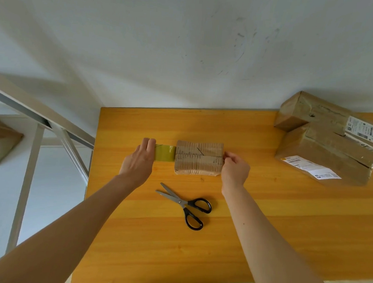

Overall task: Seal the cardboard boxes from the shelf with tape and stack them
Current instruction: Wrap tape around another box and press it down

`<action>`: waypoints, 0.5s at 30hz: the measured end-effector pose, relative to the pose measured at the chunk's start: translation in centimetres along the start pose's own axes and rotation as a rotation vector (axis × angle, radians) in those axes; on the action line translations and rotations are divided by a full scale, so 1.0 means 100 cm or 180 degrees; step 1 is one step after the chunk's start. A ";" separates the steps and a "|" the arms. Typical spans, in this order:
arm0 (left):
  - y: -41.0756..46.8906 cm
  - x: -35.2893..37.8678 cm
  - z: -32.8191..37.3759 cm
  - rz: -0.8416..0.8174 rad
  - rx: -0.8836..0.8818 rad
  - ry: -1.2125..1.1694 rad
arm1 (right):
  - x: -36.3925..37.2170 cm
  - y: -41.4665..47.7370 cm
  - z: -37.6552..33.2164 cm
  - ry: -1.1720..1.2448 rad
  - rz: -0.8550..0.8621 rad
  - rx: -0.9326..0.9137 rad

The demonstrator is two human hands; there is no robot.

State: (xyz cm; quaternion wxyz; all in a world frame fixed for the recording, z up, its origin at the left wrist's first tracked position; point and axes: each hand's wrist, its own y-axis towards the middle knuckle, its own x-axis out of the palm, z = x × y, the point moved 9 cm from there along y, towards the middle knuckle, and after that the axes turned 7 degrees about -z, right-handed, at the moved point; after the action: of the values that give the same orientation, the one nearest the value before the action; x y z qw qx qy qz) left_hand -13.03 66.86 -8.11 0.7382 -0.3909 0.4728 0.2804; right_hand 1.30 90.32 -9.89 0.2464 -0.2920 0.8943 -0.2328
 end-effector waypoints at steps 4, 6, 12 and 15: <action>0.000 0.004 0.001 -0.0161 0.0009 -0.0272 | 0.018 -0.019 -0.015 -0.0590 -0.0298 -0.0578; -0.002 0.005 0.001 -0.0231 0.0036 -0.0336 | 0.028 -0.022 -0.016 -0.0713 -0.0580 -0.0642; -0.004 -0.004 0.002 -0.0269 0.0307 -0.0537 | 0.037 -0.021 -0.017 -0.1678 -0.1095 -0.0733; -0.004 -0.012 0.010 -0.0228 0.0542 -0.0474 | 0.048 -0.039 -0.034 -0.2942 -0.0881 -0.1836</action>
State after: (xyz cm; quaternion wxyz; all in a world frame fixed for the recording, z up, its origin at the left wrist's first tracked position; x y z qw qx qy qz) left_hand -12.72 67.41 -6.68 0.8114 -0.3215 0.4245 0.2409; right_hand -2.46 85.40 -6.58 0.4899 -0.5339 0.6742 0.1431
